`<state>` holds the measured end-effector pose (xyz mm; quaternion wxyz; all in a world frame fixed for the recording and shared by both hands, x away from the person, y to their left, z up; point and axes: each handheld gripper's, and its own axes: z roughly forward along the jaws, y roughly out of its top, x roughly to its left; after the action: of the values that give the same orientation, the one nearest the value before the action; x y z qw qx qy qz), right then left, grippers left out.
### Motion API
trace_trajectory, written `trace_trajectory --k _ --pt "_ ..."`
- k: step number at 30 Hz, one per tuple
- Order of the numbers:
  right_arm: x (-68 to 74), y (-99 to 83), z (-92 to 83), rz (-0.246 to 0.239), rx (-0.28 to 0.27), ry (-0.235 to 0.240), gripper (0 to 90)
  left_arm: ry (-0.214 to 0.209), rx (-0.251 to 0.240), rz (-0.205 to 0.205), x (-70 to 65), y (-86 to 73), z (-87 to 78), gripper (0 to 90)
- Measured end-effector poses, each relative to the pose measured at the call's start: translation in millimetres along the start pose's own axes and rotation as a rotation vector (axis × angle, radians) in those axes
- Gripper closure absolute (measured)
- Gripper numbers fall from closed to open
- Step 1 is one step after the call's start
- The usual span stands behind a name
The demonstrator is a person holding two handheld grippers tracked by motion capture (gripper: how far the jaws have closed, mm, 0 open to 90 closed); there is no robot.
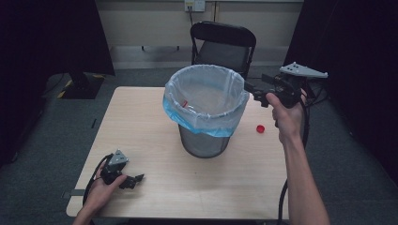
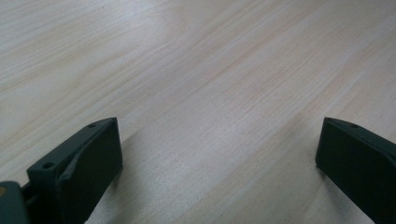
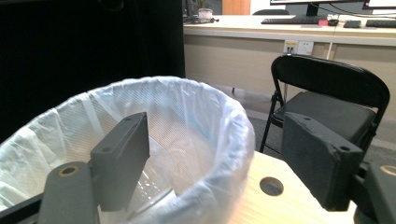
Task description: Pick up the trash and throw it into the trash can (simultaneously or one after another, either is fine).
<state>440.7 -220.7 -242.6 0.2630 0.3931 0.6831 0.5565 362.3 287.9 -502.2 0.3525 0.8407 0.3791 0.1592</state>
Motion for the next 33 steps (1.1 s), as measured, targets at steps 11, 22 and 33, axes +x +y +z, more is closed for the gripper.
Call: trace_trajectory --k 11,22,33 --pt "-13.8 -18.2 -6.1 0.008 0.035 -0.045 27.2 -0.001 0.0 0.001 0.1 0.0 0.0 0.0" --pt "-30.9 -50.7 -8.8 0.033 0.097 -0.09 27.2 0.0 0.001 0.001 0.0 0.0 -0.1 0.0" --pt "-46.9 -94.9 1.9 0.06 0.187 -0.116 27.2 0.001 0.004 0.002 0.0 0.1 -0.2 0.0"
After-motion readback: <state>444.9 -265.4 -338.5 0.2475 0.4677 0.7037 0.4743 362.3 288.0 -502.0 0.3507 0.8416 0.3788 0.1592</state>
